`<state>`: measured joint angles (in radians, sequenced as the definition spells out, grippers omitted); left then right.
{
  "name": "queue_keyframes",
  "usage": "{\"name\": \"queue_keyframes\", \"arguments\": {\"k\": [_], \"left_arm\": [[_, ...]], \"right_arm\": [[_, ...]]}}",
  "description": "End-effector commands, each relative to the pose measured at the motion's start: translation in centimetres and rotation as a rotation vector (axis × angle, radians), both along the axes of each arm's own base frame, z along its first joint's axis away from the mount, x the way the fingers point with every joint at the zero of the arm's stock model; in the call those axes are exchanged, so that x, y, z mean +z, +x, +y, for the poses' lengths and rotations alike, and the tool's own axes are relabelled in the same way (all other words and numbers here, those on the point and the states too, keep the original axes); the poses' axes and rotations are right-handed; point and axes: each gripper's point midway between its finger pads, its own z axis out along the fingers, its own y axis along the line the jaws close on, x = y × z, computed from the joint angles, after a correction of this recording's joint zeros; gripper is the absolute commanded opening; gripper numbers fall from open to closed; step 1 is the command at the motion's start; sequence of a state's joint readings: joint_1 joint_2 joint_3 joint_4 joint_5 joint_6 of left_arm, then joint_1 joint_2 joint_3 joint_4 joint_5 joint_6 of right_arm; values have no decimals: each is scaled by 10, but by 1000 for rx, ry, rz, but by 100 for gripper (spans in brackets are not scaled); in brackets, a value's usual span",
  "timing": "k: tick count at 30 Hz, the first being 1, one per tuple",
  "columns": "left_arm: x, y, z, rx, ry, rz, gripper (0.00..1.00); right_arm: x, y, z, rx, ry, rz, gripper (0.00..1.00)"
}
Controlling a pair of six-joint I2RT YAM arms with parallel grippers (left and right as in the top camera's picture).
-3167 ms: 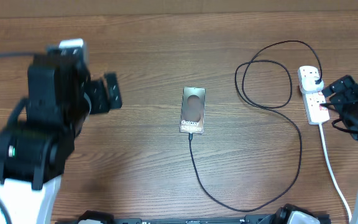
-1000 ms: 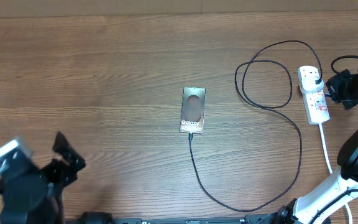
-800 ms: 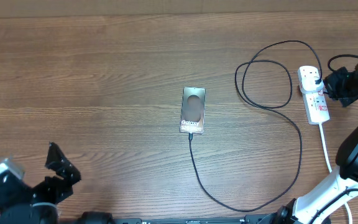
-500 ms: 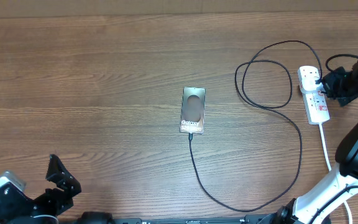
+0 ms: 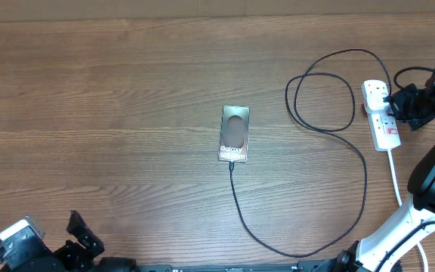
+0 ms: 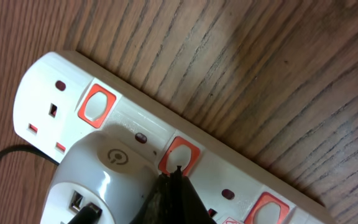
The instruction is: Plug charger to phone and switch on socket
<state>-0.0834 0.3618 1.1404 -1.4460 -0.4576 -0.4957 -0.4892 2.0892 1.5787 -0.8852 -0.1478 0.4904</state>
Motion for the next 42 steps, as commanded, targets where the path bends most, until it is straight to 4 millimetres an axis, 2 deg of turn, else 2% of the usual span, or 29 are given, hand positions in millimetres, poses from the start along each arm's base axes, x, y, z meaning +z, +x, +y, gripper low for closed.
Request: {"name": "queue_keyframes", "arguments": {"k": [1, 6, 11, 15, 22, 23, 24, 27, 29, 34, 40, 42], "left_arm": [[0, -3, 3, 23, 5, -10, 99], [0, -3, 3, 23, 5, -10, 99], [0, -3, 3, 23, 5, -10, 99], [0, -3, 3, 23, 5, -10, 100], [0, -3, 3, 23, 5, -10, 100], [0, -3, 3, 23, 5, -10, 99], [0, -3, 3, 23, 5, -10, 100], [0, -3, 3, 23, 5, -10, 100], [0, -3, 3, 23, 5, -10, 100], [0, -3, 3, 23, 5, -10, 100], [0, -3, 3, 23, 5, -10, 100], [0, -3, 3, 23, 5, -10, 100]], "right_arm": [[11, 15, -3, 4, -14, -51, 4], [2, 17, 2, 12, 6, -42, 4], [-21, 18, 20, 55, 53, 0, 4], [-23, 20, 34, 137, 58, 5, 4], [-4, 26, 27, 125, 50, -9, 4], [3, 26, 22, 111, 45, -6, 4], [17, 26, 14, 96, 30, -1, 4], [38, 27, 5, 84, 17, -3, 4], [43, 28, 3, 81, 14, -8, 4], [38, 25, 0, 76, 1, 14, 4], [8, 15, 1, 72, 24, 104, 4], [3, 13, -2, 68, 10, 122, 4]]}}
